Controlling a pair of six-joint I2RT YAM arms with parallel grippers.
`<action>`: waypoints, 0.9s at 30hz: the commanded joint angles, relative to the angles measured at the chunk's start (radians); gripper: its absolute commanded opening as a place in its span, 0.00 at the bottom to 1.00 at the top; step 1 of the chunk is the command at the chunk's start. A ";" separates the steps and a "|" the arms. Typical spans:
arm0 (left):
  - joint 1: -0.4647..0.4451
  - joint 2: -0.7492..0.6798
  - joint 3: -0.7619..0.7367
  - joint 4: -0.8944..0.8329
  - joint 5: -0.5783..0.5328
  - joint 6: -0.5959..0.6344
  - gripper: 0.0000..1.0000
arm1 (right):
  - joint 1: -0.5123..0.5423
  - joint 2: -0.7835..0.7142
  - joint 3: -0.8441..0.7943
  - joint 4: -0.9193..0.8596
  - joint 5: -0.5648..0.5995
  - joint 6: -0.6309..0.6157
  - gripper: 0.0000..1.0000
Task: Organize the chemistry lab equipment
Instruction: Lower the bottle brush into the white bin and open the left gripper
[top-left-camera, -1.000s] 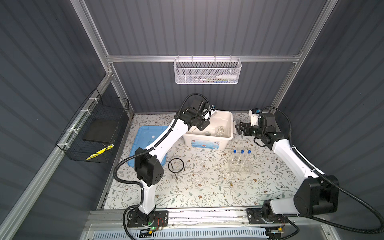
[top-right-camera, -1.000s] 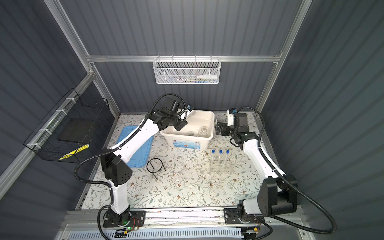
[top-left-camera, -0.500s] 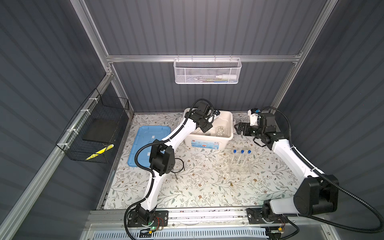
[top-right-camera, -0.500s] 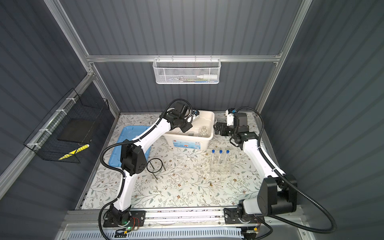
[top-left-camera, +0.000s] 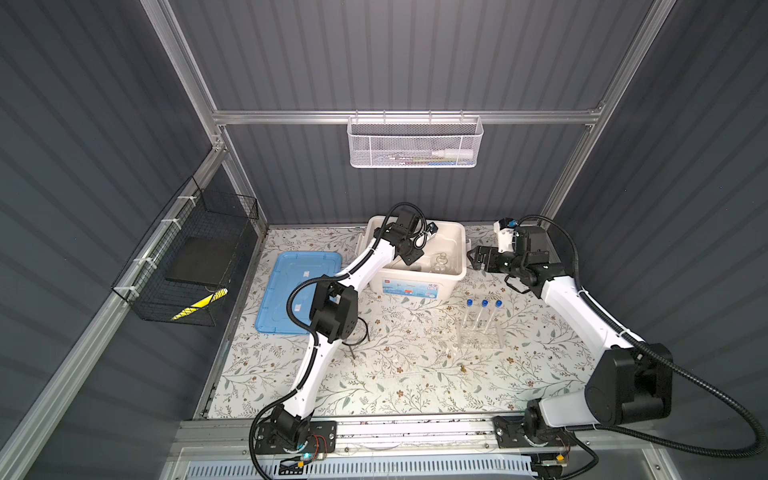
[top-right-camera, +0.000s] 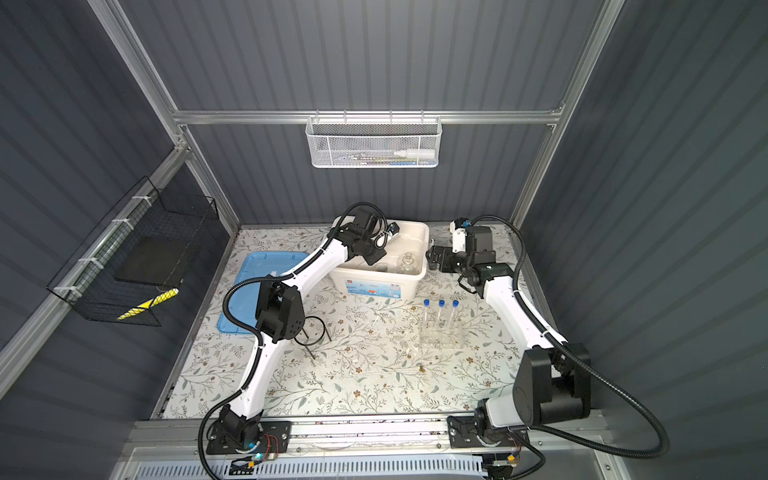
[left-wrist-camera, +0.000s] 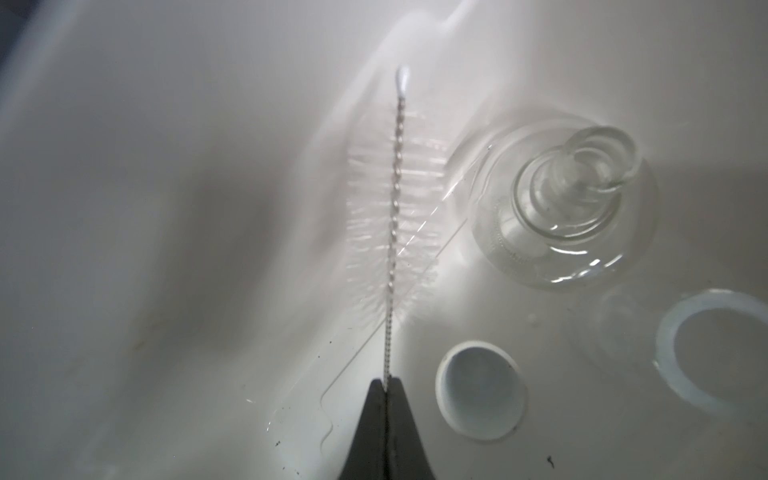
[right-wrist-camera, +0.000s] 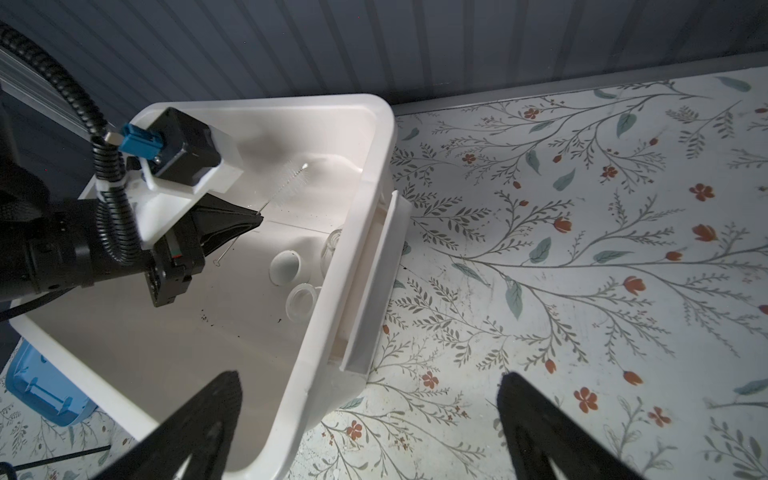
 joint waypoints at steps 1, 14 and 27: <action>0.001 0.027 0.044 0.008 0.017 0.039 0.06 | -0.001 0.014 0.016 0.006 -0.012 0.005 0.98; 0.001 0.058 0.043 0.008 0.048 0.044 0.16 | 0.000 0.009 0.008 0.003 -0.010 0.006 0.98; 0.001 -0.075 -0.060 0.100 0.096 -0.061 0.58 | -0.001 -0.002 0.004 0.003 -0.002 0.006 0.98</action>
